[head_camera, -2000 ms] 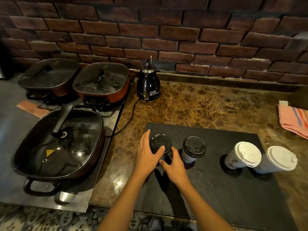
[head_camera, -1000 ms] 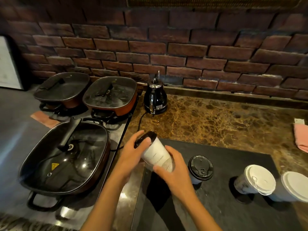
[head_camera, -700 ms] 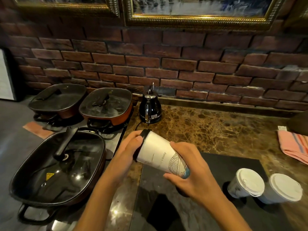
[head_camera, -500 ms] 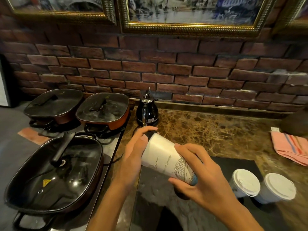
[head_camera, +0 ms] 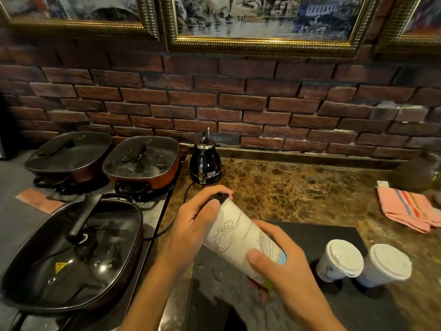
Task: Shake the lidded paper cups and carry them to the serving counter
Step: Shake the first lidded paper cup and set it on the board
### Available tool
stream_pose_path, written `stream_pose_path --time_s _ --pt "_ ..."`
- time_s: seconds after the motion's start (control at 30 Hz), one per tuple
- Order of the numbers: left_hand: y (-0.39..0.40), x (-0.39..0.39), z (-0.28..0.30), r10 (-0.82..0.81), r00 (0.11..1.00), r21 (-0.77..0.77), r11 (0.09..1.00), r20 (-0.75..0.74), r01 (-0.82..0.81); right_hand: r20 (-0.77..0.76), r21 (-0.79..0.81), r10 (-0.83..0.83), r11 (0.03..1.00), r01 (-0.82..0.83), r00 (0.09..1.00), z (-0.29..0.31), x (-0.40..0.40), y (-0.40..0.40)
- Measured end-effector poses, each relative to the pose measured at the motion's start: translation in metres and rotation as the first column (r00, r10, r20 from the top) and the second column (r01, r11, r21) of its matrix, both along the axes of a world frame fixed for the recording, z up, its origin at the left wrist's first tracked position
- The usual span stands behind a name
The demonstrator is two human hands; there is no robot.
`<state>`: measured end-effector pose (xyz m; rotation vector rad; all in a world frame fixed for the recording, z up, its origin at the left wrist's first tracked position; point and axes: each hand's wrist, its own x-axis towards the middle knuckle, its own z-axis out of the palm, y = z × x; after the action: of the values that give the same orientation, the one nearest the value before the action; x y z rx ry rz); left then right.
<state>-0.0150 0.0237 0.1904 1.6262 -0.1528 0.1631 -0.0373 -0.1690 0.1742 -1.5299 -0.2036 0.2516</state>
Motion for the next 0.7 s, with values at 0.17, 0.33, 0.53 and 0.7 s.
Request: stream_pose_path --time_s 0.17,0.33,0.53,0.7 --pt "0.002 0.006 0.008 0.020 0.992 -0.030 0.999 -0.123 -0.024 0.597 -0.665 0.260 0.690 0.286 0.759 0.008 -0.005 -0.001" --pt "-0.002 0.004 0.016 -0.018 0.996 -0.027 0.999 -0.091 0.016 0.387 -0.422 0.041 0.896 0.137 0.921 0.012 -0.008 -0.003" --pt "-0.005 0.004 0.018 -0.006 0.997 -0.026 1.000 -0.072 0.004 0.026 -0.002 0.056 0.998 -0.056 0.998 0.017 -0.002 -0.007" --pt "-0.007 0.007 0.017 0.063 0.993 -0.029 0.997 -0.098 -0.067 0.619 -0.608 0.171 0.723 0.330 0.766 0.016 -0.007 -0.003"
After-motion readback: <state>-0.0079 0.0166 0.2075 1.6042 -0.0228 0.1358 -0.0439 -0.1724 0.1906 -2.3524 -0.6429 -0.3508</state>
